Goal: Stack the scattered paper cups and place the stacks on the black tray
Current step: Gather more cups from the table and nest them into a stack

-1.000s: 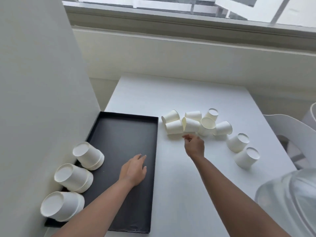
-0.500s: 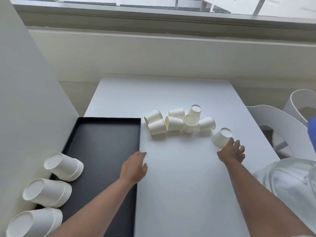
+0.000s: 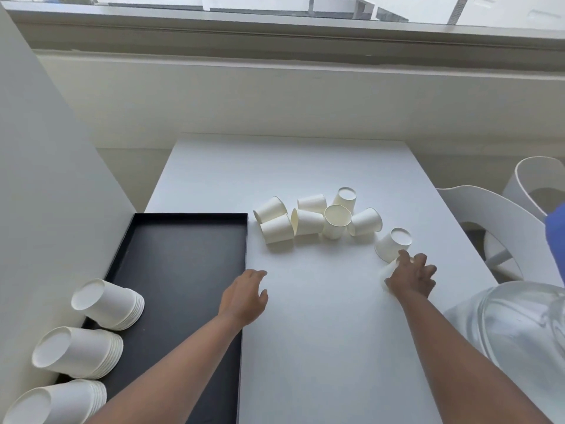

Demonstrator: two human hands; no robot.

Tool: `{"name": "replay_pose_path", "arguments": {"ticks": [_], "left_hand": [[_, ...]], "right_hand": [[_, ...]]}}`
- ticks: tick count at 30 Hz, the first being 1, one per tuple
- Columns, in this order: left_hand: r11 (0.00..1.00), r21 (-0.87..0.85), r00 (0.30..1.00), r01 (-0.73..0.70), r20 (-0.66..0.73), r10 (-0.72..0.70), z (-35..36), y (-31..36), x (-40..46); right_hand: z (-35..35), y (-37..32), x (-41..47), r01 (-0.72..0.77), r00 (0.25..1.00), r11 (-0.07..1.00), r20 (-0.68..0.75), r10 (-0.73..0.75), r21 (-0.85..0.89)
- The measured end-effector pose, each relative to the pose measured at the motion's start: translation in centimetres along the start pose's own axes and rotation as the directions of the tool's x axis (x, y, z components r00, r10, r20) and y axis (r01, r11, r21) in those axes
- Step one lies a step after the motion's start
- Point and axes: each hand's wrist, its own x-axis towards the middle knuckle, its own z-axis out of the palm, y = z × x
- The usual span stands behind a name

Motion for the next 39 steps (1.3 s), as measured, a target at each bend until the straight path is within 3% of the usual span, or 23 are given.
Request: {"name": "replay_pose_path", "arguments": {"ticks": [5, 8, 10, 12, 15, 17, 19, 25, 27, 30, 32, 34, 36, 39], "left_hand": [[0.997, -0.073, 1.000, -0.027, 0.014, 0.028, 0.1, 0.4, 0.3], [0.974, -0.229, 1.000, -0.004, 0.010, 0.006, 0.1, 0.8, 0.6], [0.929, -0.369, 0.999, 0.032, 0.000, -0.034, 0.0, 1.2, 0.8], [0.850, -0.523, 0.997, 0.068, -0.005, -0.083, -0.2, 1.7, 1.0], [0.702, -0.708, 0.993, 0.079, -0.010, -0.122, -0.6, 2.4, 1.0], [0.615, -0.785, 0.991, 0.073, -0.013, -0.134, -1.0, 2.8, 1.2], [0.543, -0.838, 0.991, 0.055, -0.021, -0.133, -1.4, 3.1, 1.5], [0.262, -0.961, 0.984, -0.084, -0.121, -0.127, -2.4, 4.8, 2.1], [0.201, -0.974, 0.975, -0.108, -0.144, -0.171, -2.5, 5.2, 2.3], [0.202, -0.972, 0.964, -0.117, -0.160, -0.212, -2.3, 5.3, 2.6], [0.228, -0.967, 0.958, -0.113, -0.166, -0.233, -2.0, 5.0, 3.0], [0.254, -0.962, 0.955, -0.101, -0.165, -0.244, -1.9, 4.7, 3.2], [0.266, -0.960, 0.957, -0.086, -0.154, -0.246, -1.8, 4.4, 3.4], [0.281, -0.958, 0.957, -0.064, -0.139, -0.254, -1.8, 4.4, 3.6]], "right_hand": [[-0.1, -1.3, -1.1, -0.003, 0.995, 0.989, 0.094, -0.011, 0.150], [-0.9, -3.0, -1.8, -0.005, 0.990, 0.935, 0.133, -0.045, 0.355], [-1.3, -4.3, -2.5, -0.076, 0.981, 0.782, 0.189, -0.054, 0.619], [-1.5, -5.7, -3.3, -0.230, 0.936, 0.496, 0.330, -0.123, 0.837], [-1.9, -7.6, -4.8, -0.422, 0.803, 0.185, 0.461, -0.378, 0.887], [-2.1, -8.6, -5.5, -0.519, 0.722, 0.077, 0.485, -0.493, 0.851], [-2.2, -9.5, -6.3, -0.580, 0.654, 0.045, 0.498, -0.570, 0.814], [-1.5, -11.5, -8.1, -0.664, 0.455, 0.116, 0.523, -0.721, 0.738], [-1.1, -11.7, -8.2, -0.661, 0.431, 0.152, 0.537, -0.725, 0.735], [-0.9, -11.6, -7.7, -0.599, 0.456, 0.243, 0.574, -0.680, 0.763], [-0.9, -11.1, -6.7, -0.477, 0.545, 0.366, 0.595, -0.590, 0.799], [-0.8, -10.2, -5.0, -0.275, 0.726, 0.506, 0.522, -0.448, 0.818], [-0.9, -8.8, -2.7, 0.007, 0.910, 0.690, 0.281, -0.303, 0.723], [-1.4, -6.4, 0.6, 0.177, 0.983, 0.869, -0.037, -0.181, 0.462]]}}
